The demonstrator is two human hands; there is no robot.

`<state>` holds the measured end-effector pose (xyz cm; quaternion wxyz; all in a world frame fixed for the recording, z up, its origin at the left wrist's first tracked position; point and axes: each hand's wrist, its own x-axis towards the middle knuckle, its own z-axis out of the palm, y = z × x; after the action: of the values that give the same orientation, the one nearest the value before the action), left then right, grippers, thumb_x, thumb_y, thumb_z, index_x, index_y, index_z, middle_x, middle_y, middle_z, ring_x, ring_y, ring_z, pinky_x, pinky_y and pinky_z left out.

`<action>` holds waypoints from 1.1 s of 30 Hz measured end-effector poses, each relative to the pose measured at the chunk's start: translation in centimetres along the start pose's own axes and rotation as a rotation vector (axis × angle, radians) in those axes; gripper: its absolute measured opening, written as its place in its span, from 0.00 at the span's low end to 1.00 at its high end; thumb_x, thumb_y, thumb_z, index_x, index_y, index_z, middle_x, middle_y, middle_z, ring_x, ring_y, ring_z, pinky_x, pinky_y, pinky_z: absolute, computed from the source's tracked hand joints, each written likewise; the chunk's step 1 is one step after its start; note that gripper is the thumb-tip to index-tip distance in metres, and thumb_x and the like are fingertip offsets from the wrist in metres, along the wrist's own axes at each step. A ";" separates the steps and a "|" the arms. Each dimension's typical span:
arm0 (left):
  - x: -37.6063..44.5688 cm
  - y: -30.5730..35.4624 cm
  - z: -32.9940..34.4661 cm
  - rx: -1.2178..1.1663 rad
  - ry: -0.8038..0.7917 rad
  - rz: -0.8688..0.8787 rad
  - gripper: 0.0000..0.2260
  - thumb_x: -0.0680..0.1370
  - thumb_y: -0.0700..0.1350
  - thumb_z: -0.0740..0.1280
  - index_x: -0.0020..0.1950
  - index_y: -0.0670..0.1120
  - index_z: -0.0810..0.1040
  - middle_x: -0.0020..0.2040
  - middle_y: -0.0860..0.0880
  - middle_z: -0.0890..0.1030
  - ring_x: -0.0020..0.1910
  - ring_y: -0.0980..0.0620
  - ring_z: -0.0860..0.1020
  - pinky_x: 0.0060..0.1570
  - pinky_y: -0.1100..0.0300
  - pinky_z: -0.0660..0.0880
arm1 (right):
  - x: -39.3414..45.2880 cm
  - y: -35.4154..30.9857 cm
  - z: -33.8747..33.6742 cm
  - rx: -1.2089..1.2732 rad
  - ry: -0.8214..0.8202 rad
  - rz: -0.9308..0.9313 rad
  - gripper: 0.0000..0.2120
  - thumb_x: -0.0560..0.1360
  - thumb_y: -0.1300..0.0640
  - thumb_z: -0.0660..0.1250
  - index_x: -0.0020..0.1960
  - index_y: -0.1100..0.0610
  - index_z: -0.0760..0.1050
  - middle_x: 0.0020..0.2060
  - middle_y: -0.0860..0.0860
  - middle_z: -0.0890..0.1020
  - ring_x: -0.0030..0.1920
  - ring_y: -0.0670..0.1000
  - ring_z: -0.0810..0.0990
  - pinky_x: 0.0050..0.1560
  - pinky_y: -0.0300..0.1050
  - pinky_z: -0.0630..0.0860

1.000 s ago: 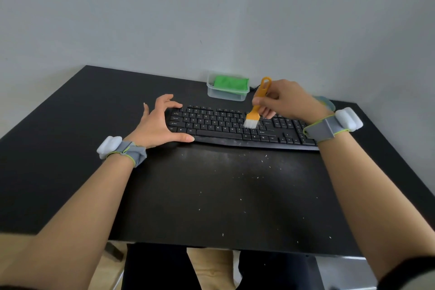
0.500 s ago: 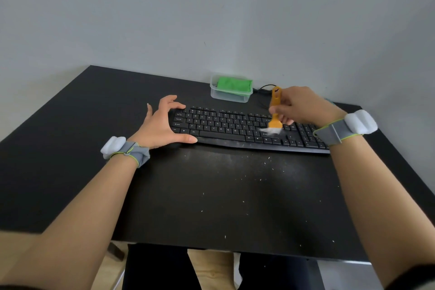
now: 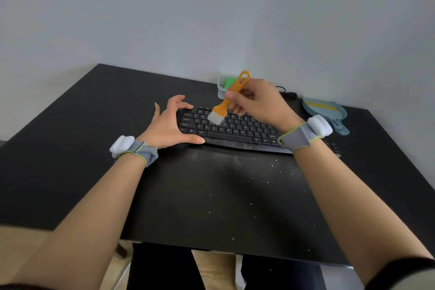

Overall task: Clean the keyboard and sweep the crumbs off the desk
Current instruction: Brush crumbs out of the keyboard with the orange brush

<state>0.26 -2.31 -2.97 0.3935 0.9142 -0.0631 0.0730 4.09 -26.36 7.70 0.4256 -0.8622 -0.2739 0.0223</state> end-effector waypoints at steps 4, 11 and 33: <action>0.0 0.3 0.1 -0.001 0.018 -0.004 0.55 0.59 0.65 0.79 0.76 0.49 0.53 0.63 0.65 0.67 0.66 0.67 0.58 0.75 0.45 0.32 | 1.5 -1.0 3.1 0.041 -0.051 -0.058 0.08 0.80 0.58 0.68 0.53 0.61 0.82 0.38 0.55 0.86 0.36 0.50 0.84 0.41 0.43 0.82; -0.1 0.1 0.1 -0.023 0.042 -0.011 0.55 0.61 0.63 0.80 0.77 0.49 0.51 0.65 0.61 0.67 0.73 0.58 0.63 0.75 0.46 0.31 | 2.8 -1.8 6.2 -0.053 -0.147 -0.114 0.10 0.80 0.56 0.68 0.53 0.62 0.82 0.37 0.54 0.85 0.37 0.53 0.85 0.42 0.46 0.84; -0.3 0.1 -0.3 -0.013 0.023 -0.005 0.53 0.54 0.71 0.76 0.72 0.50 0.62 0.71 0.62 0.59 0.72 0.62 0.57 0.76 0.42 0.37 | -2.3 4.8 -7.6 -0.431 -0.238 0.153 0.06 0.80 0.56 0.66 0.50 0.57 0.81 0.35 0.49 0.85 0.31 0.42 0.83 0.37 0.36 0.79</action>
<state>-0.08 -2.13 -2.79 0.4004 0.9109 -0.0568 0.0820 6.38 -35.26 8.49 0.1936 -0.9425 -0.2543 0.0971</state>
